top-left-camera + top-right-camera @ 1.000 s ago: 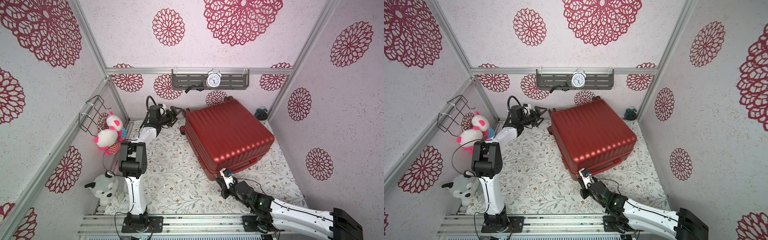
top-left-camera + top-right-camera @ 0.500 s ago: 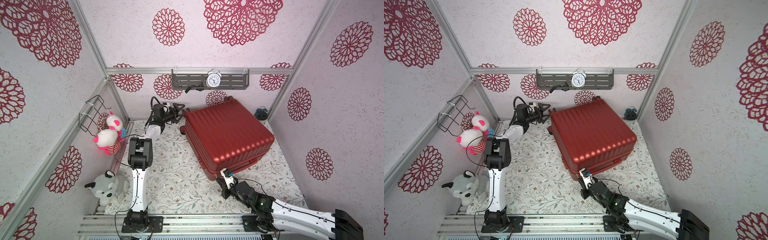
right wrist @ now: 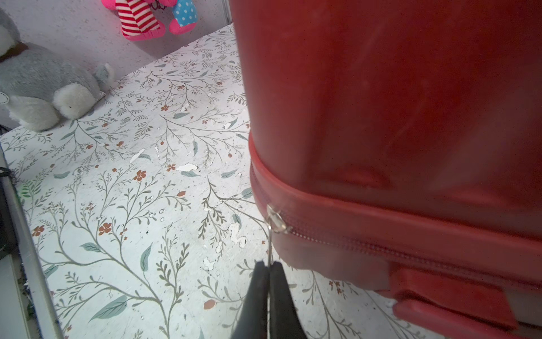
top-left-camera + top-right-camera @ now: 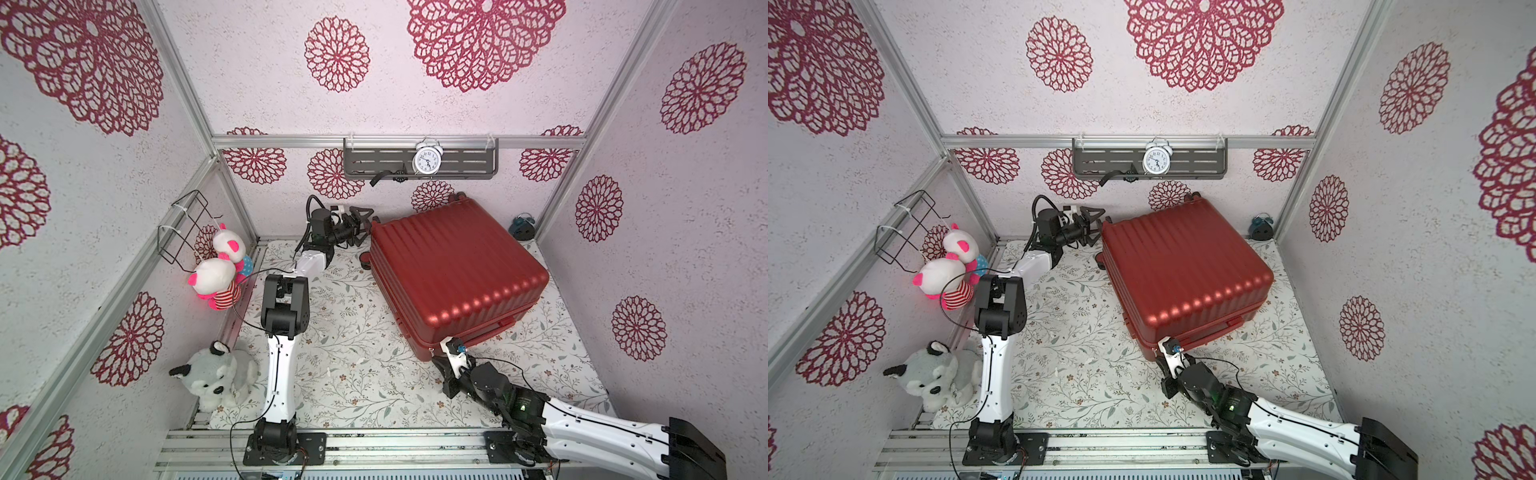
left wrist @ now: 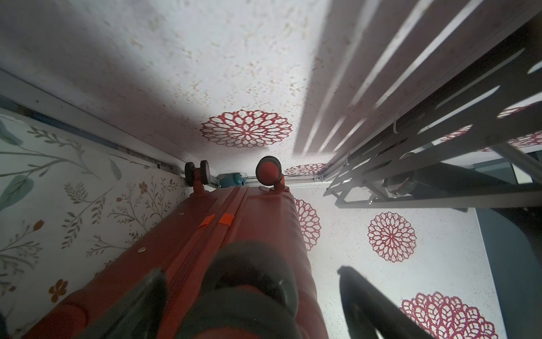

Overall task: Open the suitcase zippers
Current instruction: Adjust the suitcase at the center of the board.

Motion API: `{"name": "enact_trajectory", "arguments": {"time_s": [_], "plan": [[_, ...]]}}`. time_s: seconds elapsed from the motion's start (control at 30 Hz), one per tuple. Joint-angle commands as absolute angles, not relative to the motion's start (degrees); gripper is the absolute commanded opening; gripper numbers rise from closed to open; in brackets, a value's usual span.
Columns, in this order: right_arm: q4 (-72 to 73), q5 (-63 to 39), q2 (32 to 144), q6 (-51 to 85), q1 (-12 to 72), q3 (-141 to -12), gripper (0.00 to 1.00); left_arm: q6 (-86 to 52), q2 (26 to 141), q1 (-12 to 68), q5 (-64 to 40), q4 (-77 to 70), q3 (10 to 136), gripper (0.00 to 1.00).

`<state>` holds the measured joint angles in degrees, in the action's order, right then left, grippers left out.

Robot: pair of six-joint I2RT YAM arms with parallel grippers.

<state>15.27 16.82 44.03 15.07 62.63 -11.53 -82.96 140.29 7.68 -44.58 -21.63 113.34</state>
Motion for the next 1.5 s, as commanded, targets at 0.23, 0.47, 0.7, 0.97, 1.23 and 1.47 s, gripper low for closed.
{"name": "enact_trajectory", "arguments": {"time_s": [0.23,0.47,0.7,0.97,1.23,1.47], "plan": [[18.5,14.4,44.5,14.0,63.8,-11.9,0.0,-86.3,143.0,8.0,-46.1,-26.2,116.0,0.73],[17.7,14.4,43.7,14.5,63.9,-11.8,0.0,-87.6,139.9,7.1,-44.8,-32.4,108.4,0.44],[16.3,14.9,42.1,14.9,63.9,-11.6,0.0,-85.8,131.9,5.1,-42.5,-37.7,94.9,0.39],[14.6,15.9,40.8,15.6,63.9,-11.3,0.0,-83.1,122.0,1.3,-40.8,-43.0,78.2,0.37],[12.1,15.6,38.8,15.7,63.9,-11.3,0.0,-81.6,115.2,-2.3,-40.5,-46.8,65.9,0.36],[12.7,11.3,40.7,15.2,64.6,-11.8,0.0,-81.7,113.7,-3.6,-40.4,-49.7,60.4,0.35]]}}
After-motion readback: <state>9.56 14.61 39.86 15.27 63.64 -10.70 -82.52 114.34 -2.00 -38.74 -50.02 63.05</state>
